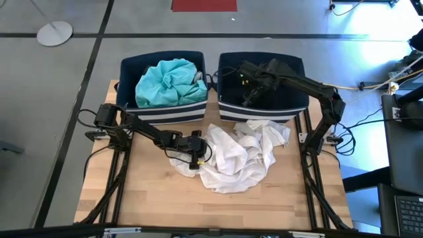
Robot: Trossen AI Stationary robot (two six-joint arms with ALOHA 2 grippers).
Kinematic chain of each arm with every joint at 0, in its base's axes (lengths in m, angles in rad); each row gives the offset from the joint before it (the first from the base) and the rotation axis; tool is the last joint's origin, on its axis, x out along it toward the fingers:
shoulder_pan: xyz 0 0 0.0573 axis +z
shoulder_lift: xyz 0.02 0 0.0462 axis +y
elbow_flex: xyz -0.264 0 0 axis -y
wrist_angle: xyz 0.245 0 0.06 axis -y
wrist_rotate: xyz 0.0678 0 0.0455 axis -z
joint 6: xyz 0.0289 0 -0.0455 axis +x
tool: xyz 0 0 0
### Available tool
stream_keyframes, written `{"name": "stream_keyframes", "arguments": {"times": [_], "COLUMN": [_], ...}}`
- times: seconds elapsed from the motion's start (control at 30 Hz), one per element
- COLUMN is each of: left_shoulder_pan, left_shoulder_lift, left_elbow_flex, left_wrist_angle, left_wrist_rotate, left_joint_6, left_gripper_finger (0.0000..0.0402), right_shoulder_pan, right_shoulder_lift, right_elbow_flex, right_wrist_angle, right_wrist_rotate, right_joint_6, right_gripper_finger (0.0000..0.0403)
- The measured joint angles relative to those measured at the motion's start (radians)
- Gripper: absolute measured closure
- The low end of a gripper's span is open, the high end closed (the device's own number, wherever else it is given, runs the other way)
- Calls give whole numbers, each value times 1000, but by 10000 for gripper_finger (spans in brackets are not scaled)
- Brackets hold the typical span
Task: Sort clothes
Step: Put the white shorts into the right blue bin
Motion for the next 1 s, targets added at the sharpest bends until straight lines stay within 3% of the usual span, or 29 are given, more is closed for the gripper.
{"name": "stream_keyframes", "arguments": {"times": [0.2, 0.37, 0.5, 0.63, 0.77, 1.0], "left_shoulder_pan": [6, 7, 7, 7, 7, 7], "left_shoulder_lift": [-4, -10, -13, -13, -13, -12], "left_elbow_flex": [3, 8, 11, 11, 11, 6], "left_wrist_angle": [-97, -247, -303, -314, -310, -283], "left_wrist_rotate": [3, -5, -9, -9, -8, -4], "left_joint_6": [-37, -75, -105, -117, -116, -115], "left_gripper_finger": [398, 398, 398, 398, 398, 398], "right_shoulder_pan": [97, 306, 510, 704, 860, 1005], "right_shoulder_lift": [-2, -19, -17, -14, -11, -10], "right_elbow_flex": [287, 462, 491, 437, 297, -31], "right_wrist_angle": [-164, -144, -151, -159, -160, -162], "right_wrist_rotate": [-33, -56, -32, 1, 41, 49], "right_joint_6": [91, 145, 224, 372, 563, 805], "right_gripper_finger": [192, 195, 198, 198, 198, 198]}}
